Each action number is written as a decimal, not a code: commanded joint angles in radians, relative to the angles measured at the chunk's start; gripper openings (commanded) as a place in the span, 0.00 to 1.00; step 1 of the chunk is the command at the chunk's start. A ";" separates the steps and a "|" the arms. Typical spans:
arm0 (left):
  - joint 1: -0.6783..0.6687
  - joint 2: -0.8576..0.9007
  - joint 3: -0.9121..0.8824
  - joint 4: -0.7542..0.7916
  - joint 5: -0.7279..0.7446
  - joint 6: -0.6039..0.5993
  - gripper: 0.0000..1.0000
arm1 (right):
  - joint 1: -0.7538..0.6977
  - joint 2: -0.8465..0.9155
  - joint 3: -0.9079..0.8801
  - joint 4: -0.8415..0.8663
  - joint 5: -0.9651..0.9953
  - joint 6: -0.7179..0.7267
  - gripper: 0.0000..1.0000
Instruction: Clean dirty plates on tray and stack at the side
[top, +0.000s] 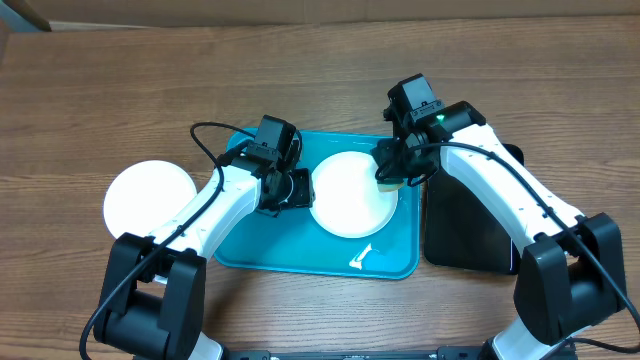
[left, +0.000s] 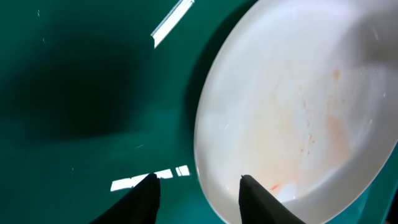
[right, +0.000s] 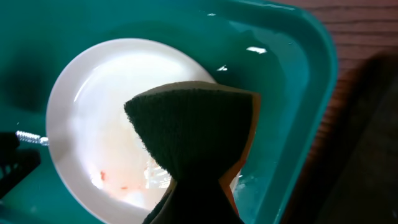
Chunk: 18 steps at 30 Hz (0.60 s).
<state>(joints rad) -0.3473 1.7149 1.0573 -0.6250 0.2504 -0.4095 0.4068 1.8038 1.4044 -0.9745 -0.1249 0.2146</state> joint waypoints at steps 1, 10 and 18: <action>-0.003 -0.018 0.013 0.023 0.005 0.013 0.41 | 0.016 -0.028 0.015 -0.005 -0.061 -0.043 0.04; -0.023 -0.002 0.012 0.039 -0.050 0.013 0.43 | 0.004 -0.029 0.015 -0.053 -0.007 -0.039 0.04; -0.054 0.055 0.012 0.089 -0.050 0.013 0.49 | -0.117 -0.042 0.015 -0.133 0.029 -0.029 0.04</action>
<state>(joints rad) -0.3935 1.7374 1.0573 -0.5476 0.2157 -0.4095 0.3519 1.8038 1.4044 -1.0946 -0.1215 0.1833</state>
